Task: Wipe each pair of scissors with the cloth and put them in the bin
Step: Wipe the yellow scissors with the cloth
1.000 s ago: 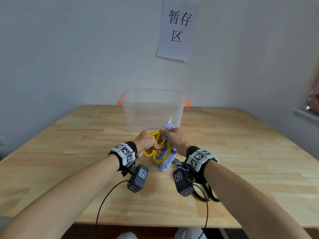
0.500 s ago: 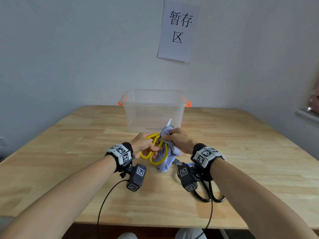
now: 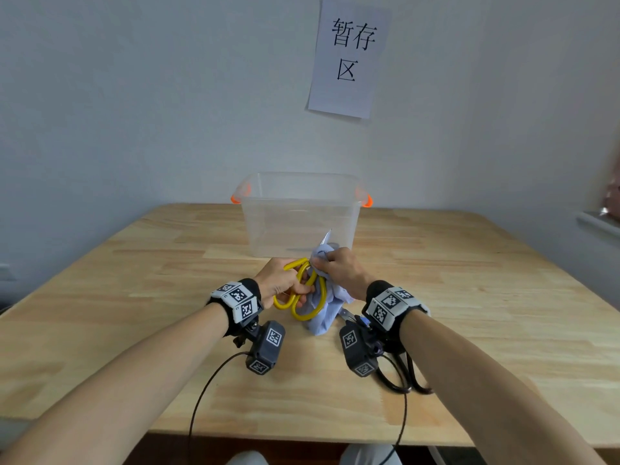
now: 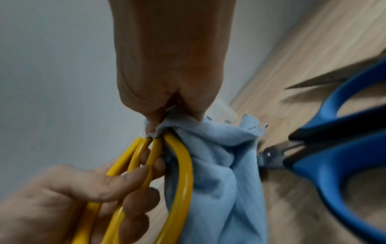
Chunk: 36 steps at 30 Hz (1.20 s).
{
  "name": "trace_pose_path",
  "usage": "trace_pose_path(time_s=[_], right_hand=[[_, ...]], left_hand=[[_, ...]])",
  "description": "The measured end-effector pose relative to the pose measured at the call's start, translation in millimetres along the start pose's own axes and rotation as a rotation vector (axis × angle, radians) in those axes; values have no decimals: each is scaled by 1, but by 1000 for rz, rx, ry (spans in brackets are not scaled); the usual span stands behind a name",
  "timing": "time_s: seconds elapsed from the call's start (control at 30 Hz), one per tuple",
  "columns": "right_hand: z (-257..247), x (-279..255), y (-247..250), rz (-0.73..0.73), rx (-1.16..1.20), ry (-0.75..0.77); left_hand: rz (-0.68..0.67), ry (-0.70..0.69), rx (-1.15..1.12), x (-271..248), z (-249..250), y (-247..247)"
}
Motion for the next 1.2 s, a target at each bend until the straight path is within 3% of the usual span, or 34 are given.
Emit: trace_pose_path(time_s=[0.23, 0.5, 0.77, 0.9, 1.0, 1.1, 1.2], right_hand=[[3, 2, 4, -97, -84, 3], [17, -2, 32, 44, -144, -19], [-6, -3, 22, -11, -113, 25], [-5, -1, 8, -150, -22, -44], [-7, -5, -2, -277, 264, -128], [-12, -16, -20, -519, 573, -205], [-15, -19, -17, -556, 567, -181]], left_hand=[[-21, 43, -32, 2, -8, 1], [18, 15, -39, -2, -6, 11], [46, -24, 19, -4, 11, 7], [80, -32, 40, -5, 13, 9], [108, -44, 85, -5, 13, 12], [130, -54, 127, -4, 13, 15], [136, -54, 134, -6, 14, 17]])
Point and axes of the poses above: each hand's wrist, its own x-axis towards the middle knuckle, its own y-axis out of the back of the hand, z = x × y, the point moved 10 cm from there along x, towards the middle knuckle, and after that the axes turned 4 degrees about -z, right-handed, at the moved point
